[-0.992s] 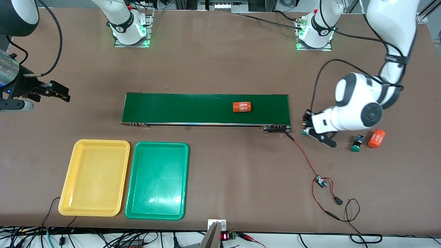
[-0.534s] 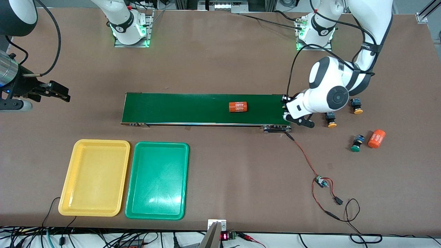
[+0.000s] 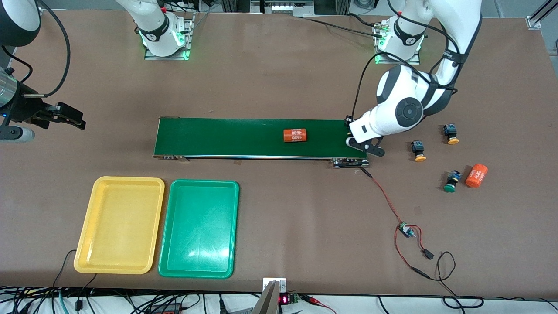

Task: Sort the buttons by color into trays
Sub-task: 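Carry the green button with the left gripper onto the belt, release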

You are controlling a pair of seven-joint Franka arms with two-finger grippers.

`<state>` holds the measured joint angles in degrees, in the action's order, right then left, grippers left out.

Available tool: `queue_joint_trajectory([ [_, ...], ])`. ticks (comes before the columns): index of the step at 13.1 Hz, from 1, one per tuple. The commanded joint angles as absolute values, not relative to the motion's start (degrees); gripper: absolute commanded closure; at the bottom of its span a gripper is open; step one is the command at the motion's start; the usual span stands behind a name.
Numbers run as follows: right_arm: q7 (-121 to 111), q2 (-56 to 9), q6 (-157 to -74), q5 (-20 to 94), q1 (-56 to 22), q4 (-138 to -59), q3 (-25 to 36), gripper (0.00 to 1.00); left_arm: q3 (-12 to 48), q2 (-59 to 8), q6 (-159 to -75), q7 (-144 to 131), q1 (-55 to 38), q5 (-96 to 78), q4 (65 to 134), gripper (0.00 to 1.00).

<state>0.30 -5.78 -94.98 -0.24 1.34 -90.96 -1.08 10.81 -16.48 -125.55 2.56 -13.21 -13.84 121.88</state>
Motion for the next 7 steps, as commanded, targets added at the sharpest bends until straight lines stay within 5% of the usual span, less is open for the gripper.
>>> queue_joint_trajectory([
  [1, 0.3, -6.2, -94.8, 0.7, 1.9, -90.1, -1.4, 0.00, 10.3, -16.4, -129.5, 4.5, -14.4, -14.9, 123.7, 0.99],
  [2, 0.3, -6.2, -94.8, 0.9, 1.9, -90.1, -1.4, 0.00, 10.3, -17.2, -130.9, 6.5, -14.4, -14.9, 123.7, 0.96],
  [3, 0.2, -6.2, -94.8, 0.9, 1.9, -90.1, -1.4, 0.00, 10.3, -18.2, -131.8, 7.5, -14.3, -14.9, 123.7, 0.71],
  [4, 0.2, -6.2, -94.8, 0.9, 1.9, -90.1, -1.4, 0.00, 10.3, -18.8, -131.8, 7.5, -14.2, -15.0, 123.3, 0.23],
  [5, 0.2, -6.2, -94.8, 0.9, 1.9, -90.1, -1.4, 0.00, 10.3, -18.6, -131.4, 7.5, -14.2, -15.0, 123.3, 0.00],
  [7, 0.2, -6.3, -94.9, 1.0, 1.9, -90.1, -1.4, 0.00, 10.3, -17.1, -129.7, 7.0, -14.2, -15.0, 123.1, 0.00],
])
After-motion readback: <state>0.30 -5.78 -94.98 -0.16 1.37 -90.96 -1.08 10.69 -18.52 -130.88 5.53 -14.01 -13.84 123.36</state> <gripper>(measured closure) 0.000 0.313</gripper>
